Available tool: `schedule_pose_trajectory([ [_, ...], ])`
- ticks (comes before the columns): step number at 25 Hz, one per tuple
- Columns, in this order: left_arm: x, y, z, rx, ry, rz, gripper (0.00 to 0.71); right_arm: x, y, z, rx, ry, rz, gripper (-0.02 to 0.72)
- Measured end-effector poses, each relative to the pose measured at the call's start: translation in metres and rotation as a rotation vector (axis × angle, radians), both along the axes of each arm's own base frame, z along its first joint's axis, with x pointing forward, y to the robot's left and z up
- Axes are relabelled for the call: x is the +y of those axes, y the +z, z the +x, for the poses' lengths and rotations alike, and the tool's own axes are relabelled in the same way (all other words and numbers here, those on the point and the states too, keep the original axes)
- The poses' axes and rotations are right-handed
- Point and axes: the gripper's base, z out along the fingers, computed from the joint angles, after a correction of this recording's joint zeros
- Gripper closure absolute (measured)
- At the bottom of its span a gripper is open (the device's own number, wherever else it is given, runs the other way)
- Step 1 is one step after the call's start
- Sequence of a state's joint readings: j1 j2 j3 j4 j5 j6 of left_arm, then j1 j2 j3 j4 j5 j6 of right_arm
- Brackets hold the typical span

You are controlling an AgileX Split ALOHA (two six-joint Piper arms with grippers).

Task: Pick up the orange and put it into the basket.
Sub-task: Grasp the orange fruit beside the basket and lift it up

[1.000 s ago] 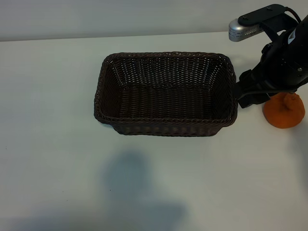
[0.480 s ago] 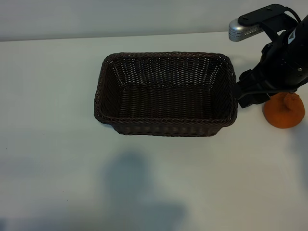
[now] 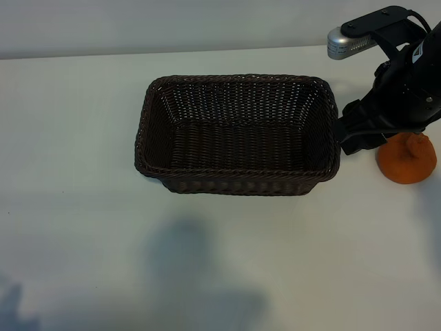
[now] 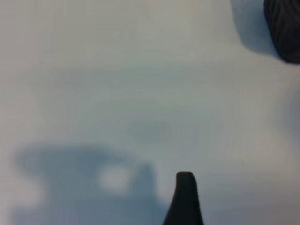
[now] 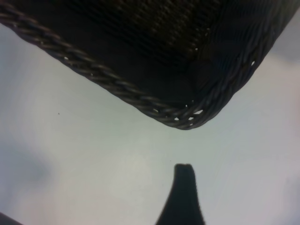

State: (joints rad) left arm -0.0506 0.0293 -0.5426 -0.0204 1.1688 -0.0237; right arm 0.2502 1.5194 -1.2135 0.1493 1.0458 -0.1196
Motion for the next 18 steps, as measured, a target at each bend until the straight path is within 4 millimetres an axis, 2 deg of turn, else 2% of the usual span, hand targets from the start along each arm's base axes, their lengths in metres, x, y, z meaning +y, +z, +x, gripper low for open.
schedule_pose_trajectory([
  [18,-0.0037,-0.0065,0.0075,-0.029,-0.047,-0.001,0.116,0.0001,0.0002,0.0005,-0.005,-0.003,0.002,0.133],
])
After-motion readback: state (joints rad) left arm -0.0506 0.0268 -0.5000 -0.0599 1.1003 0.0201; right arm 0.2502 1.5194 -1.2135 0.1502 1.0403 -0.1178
